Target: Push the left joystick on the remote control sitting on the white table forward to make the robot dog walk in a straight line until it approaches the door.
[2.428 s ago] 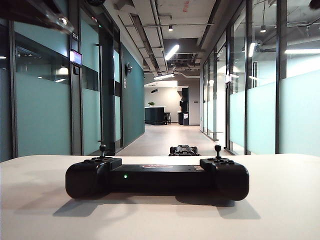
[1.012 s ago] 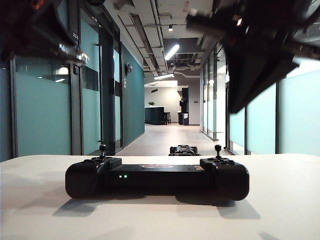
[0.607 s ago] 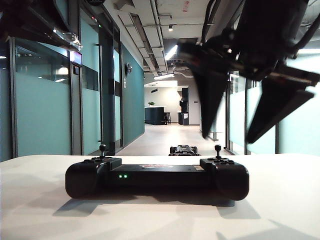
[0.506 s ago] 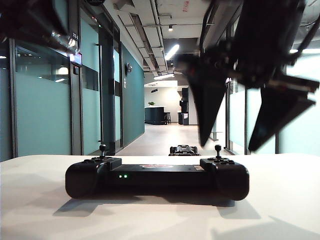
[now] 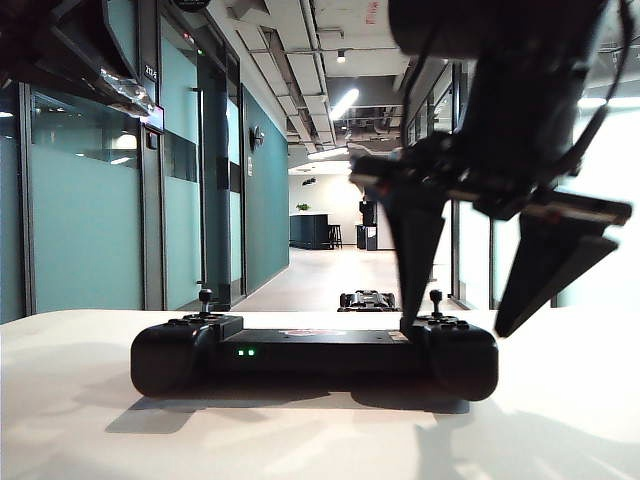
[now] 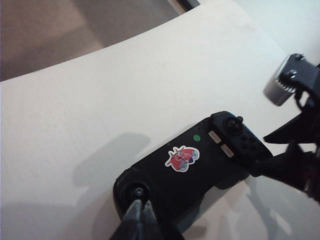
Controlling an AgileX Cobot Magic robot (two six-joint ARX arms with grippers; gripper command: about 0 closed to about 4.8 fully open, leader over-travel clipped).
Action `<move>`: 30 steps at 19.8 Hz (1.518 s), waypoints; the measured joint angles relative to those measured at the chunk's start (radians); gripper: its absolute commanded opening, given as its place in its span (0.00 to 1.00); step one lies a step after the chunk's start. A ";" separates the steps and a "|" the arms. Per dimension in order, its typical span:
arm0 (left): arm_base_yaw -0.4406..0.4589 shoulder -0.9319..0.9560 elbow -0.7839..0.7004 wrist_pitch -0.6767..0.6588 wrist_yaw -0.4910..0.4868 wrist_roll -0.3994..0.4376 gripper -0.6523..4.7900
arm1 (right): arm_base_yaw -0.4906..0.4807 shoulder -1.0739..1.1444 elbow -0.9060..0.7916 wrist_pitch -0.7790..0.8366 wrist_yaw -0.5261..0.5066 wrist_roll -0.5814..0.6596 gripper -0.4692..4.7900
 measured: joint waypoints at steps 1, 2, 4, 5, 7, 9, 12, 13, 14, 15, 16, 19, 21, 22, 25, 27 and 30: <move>0.000 0.000 0.000 0.000 0.000 0.000 0.11 | 0.000 0.020 0.001 0.005 0.000 0.000 0.77; 0.000 0.000 0.000 0.000 0.000 0.000 0.11 | -0.001 0.035 0.001 0.006 0.000 0.000 0.77; 0.000 0.000 0.000 -0.001 0.000 0.000 0.11 | -0.001 0.059 0.001 0.013 -0.001 0.000 0.77; 0.000 0.000 0.000 -0.001 0.000 0.000 0.11 | -0.001 0.071 0.000 0.019 -0.002 0.000 0.77; 0.000 0.000 0.000 -0.001 0.000 0.000 0.11 | -0.001 0.092 0.000 0.053 -0.006 0.000 0.77; 0.000 0.000 0.000 -0.002 0.000 0.000 0.11 | -0.001 0.097 0.000 0.070 -0.017 0.000 0.77; 0.000 0.000 0.000 -0.002 0.005 0.000 0.11 | -0.001 0.097 0.000 0.073 -0.018 0.000 0.73; 0.000 0.000 0.000 -0.002 0.008 0.000 0.11 | -0.001 0.097 0.000 0.073 -0.018 0.000 0.63; 0.000 0.000 0.000 -0.002 0.012 0.000 0.11 | -0.001 0.097 0.000 0.072 -0.015 0.002 0.56; 0.000 0.000 0.000 -0.002 0.012 0.000 0.11 | -0.002 0.098 0.000 0.071 -0.008 0.004 0.52; 0.000 0.000 0.000 -0.002 0.012 0.000 0.11 | -0.003 0.099 -0.002 0.068 -0.008 0.001 0.49; 0.000 0.000 0.000 -0.005 0.013 0.000 0.11 | -0.001 0.099 -0.002 0.066 -0.004 -0.001 0.46; 0.000 0.000 0.000 -0.006 0.013 0.009 0.11 | -0.001 0.099 -0.002 0.065 -0.003 0.029 0.46; 0.000 0.004 0.000 -0.006 0.013 0.016 0.11 | -0.001 0.099 -0.002 0.066 -0.005 0.064 0.46; 0.000 0.041 0.000 -0.007 0.013 0.057 0.11 | -0.001 0.098 0.002 0.041 0.013 0.120 0.46; 0.000 0.074 0.000 -0.006 0.022 0.074 0.11 | -0.001 0.097 0.002 0.012 0.035 0.140 0.46; -0.002 0.132 0.000 -0.006 0.059 0.118 0.11 | -0.001 0.096 0.004 -0.013 0.055 0.143 0.43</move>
